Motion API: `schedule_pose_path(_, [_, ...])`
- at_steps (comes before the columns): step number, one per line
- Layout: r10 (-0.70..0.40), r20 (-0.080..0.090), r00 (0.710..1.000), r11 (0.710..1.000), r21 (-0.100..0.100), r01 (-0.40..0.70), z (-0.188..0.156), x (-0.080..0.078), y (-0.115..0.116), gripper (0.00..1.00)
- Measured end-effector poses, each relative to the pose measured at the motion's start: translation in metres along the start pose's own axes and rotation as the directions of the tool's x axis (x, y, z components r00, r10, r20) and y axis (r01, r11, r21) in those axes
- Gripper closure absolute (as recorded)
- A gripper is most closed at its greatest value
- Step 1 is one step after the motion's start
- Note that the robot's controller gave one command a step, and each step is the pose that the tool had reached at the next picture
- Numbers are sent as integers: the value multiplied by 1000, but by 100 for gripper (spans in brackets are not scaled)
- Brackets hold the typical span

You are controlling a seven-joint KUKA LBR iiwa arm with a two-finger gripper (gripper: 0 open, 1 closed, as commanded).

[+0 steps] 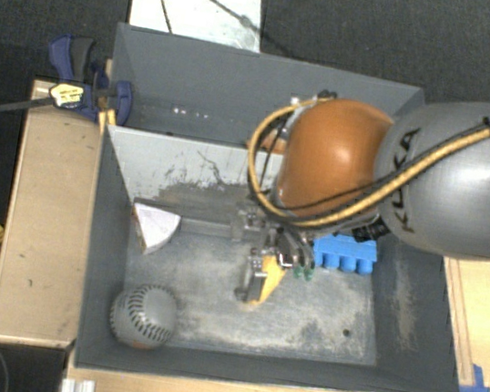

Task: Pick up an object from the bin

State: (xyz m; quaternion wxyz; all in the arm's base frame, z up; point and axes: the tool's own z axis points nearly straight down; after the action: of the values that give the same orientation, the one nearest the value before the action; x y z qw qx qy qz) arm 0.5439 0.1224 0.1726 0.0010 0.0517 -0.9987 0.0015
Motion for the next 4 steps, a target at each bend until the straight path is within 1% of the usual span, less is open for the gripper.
schedule_pose_path(1, [-130,7,992,992,-3,130,16,5,-23,0])
schedule_pose_path(2, [-190,8,982,982,-2,190,41,-30,-69,0])
schedule_pose_path(3, [-212,7,977,977,0,212,50,-47,-87,0])
schedule_pose_path(4, [-413,8,911,911,0,413,89,-31,-97,0])
